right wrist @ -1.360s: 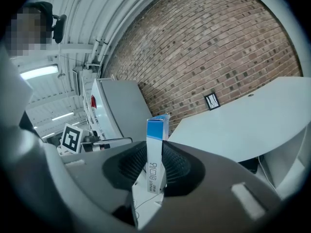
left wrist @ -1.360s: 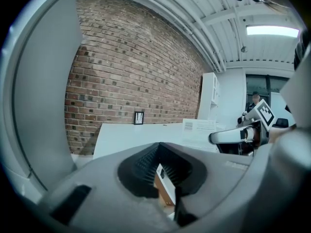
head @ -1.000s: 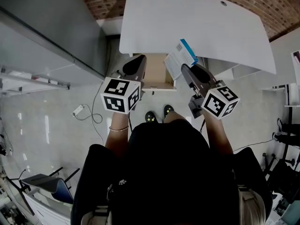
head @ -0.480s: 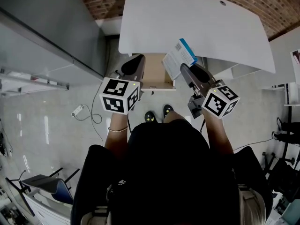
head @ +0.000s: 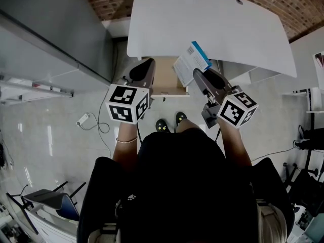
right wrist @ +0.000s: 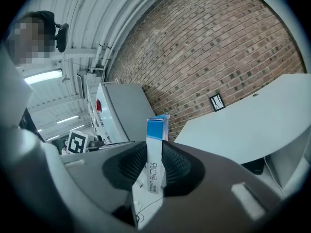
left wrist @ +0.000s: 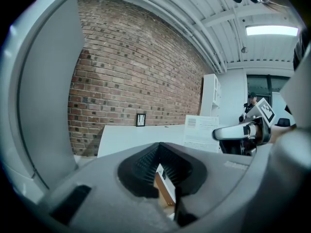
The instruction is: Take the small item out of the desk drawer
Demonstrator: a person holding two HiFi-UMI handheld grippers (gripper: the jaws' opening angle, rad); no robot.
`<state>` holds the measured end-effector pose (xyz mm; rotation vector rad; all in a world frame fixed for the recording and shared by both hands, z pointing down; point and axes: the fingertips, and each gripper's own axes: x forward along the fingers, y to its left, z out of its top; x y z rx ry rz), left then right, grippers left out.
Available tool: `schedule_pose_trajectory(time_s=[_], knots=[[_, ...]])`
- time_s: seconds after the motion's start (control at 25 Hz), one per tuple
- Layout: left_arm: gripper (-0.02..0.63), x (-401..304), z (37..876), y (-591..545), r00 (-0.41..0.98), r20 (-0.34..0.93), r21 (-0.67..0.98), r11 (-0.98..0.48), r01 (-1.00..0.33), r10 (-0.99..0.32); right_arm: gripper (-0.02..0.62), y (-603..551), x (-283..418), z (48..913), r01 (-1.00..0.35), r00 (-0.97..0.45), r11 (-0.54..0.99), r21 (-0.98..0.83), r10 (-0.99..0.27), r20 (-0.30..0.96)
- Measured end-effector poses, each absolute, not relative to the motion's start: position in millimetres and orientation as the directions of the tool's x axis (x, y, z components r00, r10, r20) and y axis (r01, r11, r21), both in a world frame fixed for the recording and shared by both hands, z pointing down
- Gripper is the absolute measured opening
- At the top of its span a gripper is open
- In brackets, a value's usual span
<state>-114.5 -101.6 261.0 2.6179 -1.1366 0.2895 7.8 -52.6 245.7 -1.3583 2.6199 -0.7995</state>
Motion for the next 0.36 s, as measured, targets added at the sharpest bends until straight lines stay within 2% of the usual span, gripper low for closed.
schedule_pose_trajectory(time_s=[0.36], knots=[[-0.002,-114.3,261.4,-101.2,0.672,0.286,0.173,-0.653,-0.737,-0.683,0.106,-52.2,5.7,245.5,-0.735,-0.606,0.471,-0.488,-0.779,0.160]])
